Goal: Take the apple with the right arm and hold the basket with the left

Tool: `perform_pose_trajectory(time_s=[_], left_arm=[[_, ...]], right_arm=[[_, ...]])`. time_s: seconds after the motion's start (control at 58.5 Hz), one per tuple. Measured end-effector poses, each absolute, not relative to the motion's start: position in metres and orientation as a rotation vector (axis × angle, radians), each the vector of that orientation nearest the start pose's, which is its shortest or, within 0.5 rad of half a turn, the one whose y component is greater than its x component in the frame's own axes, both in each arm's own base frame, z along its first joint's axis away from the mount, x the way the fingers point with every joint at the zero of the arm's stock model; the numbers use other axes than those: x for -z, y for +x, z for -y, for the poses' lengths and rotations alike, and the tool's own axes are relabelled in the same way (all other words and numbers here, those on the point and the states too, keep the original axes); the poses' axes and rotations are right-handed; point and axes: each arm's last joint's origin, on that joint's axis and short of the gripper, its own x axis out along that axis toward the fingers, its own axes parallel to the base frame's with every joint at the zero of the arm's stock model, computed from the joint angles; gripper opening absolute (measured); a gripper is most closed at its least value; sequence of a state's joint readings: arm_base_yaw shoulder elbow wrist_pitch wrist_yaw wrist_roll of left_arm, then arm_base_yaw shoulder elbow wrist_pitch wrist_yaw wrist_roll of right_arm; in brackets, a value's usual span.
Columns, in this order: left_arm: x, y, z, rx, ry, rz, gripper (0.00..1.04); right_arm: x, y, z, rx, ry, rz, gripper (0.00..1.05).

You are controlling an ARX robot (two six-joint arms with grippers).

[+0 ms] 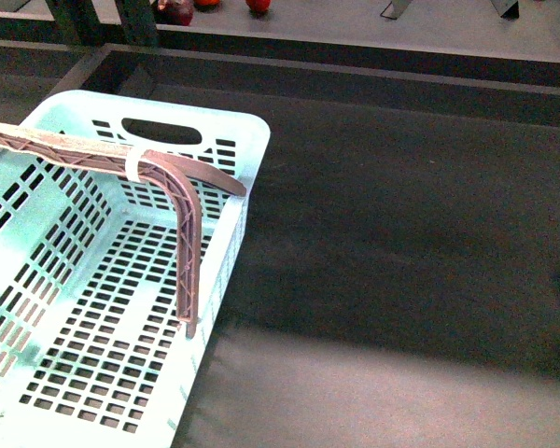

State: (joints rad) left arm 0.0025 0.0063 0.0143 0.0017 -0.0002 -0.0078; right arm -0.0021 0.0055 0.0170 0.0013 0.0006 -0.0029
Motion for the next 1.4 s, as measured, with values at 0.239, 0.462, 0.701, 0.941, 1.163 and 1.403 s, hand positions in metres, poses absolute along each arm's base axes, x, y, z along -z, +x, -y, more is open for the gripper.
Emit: perform_pose_trajectory(time_s=[0.239, 0.462, 0.701, 0.941, 1.163, 1.403], left_arm=[[-0.168, 0.097, 0.0, -0.003, -0.008, 0.01, 0.98], [-0.168, 0.097, 0.0, -0.003, -0.008, 0.01, 0.98], [-0.167, 0.097, 0.0, 0.016, -0.033, -0.027, 0.98], [-0.183, 0.111, 0.01, 0.073, -0.519, -0.366, 0.98], [-0.196, 0.159, 0.005, 0.068, -0.855, -0.454, 0.98], [-0.18, 0.217, 0.006, 0.013, -1.088, -0.579, 0.98]], right_arm=[[-0.169, 0.097, 0.0, 0.003, -0.003, 0.013, 0.96], [-0.169, 0.097, 0.0, 0.003, -0.003, 0.013, 0.96], [-0.169, 0.097, 0.0, 0.003, -0.003, 0.013, 0.96], [-0.169, 0.097, 0.0, 0.002, -0.003, 0.013, 0.96], [-0.169, 0.097, 0.0, 0.002, -0.003, 0.013, 0.96], [-0.169, 0.097, 0.0, 0.002, -0.003, 0.013, 0.96]])
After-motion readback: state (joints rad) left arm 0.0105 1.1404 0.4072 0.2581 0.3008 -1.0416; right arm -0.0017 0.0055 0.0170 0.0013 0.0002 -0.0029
